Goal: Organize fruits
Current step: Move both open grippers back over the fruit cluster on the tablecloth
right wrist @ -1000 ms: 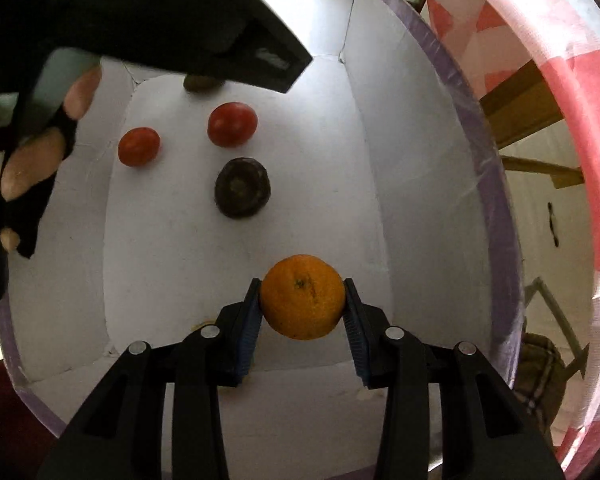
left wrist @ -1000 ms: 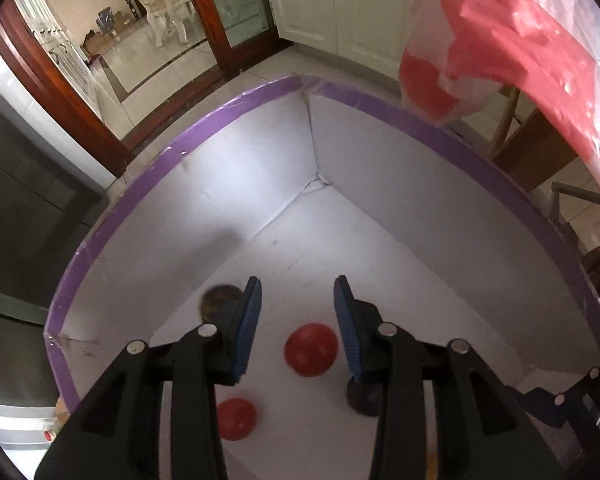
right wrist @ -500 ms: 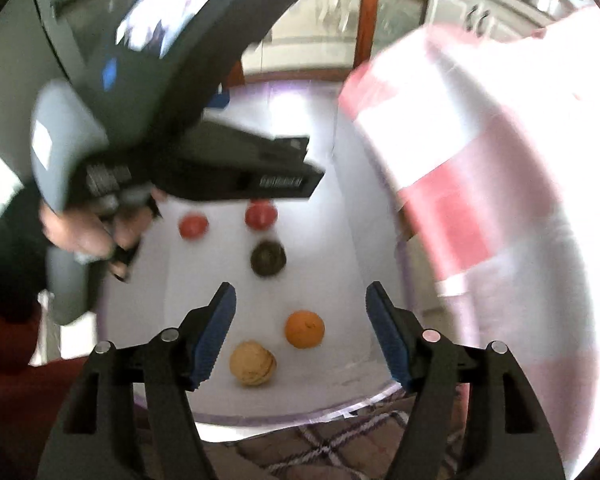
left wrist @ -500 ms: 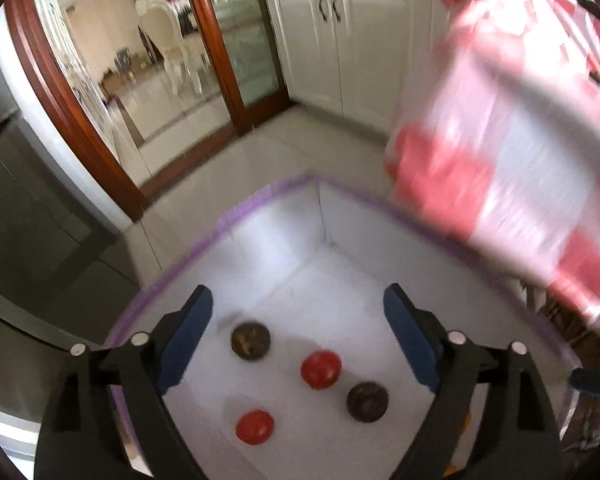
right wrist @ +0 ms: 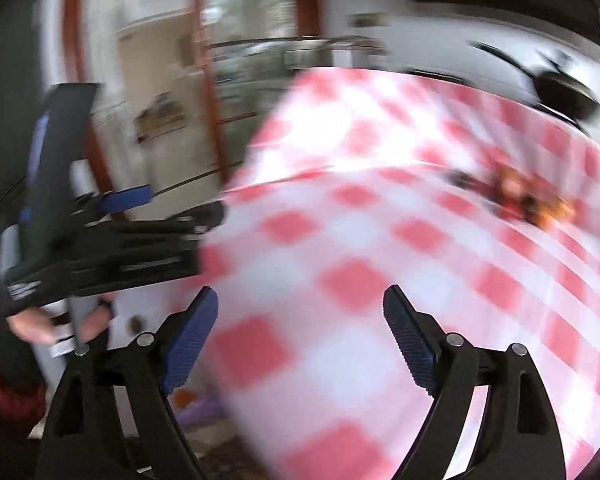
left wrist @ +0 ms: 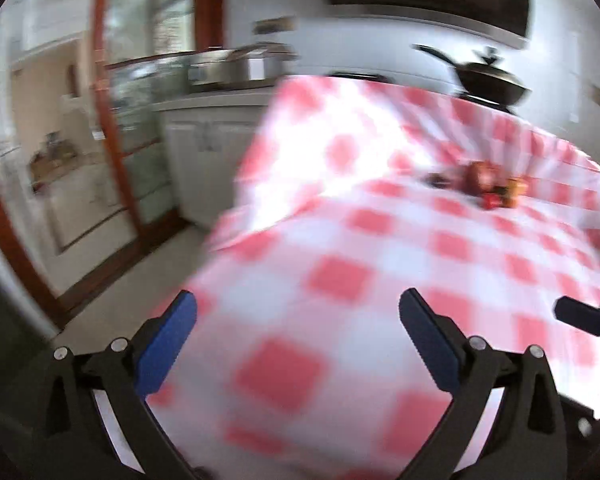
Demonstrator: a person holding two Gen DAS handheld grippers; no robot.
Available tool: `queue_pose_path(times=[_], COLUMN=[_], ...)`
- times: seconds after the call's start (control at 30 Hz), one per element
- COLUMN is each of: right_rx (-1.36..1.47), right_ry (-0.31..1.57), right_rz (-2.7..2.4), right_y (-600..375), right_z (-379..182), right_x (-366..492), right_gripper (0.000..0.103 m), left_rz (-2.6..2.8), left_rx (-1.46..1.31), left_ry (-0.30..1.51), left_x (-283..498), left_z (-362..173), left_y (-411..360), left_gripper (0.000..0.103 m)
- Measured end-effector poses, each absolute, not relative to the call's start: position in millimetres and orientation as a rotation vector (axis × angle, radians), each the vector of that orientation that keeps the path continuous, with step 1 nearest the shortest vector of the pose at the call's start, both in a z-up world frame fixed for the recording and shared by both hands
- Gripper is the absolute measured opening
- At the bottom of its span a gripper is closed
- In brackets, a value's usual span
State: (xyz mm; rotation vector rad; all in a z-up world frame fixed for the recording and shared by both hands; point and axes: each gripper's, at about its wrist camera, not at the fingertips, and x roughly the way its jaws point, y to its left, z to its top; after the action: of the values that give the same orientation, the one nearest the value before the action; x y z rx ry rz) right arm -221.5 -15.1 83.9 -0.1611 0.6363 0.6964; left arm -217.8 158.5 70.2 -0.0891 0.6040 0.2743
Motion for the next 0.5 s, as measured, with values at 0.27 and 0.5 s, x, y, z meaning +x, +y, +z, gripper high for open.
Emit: queue_pose_path(times=[0.27, 0.5], right_rx=[0.061, 0.207], right_ry=[0.715, 0.781], right_rz=[0.361, 0.173], right_y=[-132, -202], right_z=[53, 37], right_x=[-138, -60], right_gripper=[0.082, 0.082], left_rz=[0.047, 0.016], left_rx=[-0.119, -0.231], left_ry=[0.710, 0.728], left_x=[-85, 9], left_z=[44, 36], left_y=[50, 26], left_gripper=[0.101, 0.101])
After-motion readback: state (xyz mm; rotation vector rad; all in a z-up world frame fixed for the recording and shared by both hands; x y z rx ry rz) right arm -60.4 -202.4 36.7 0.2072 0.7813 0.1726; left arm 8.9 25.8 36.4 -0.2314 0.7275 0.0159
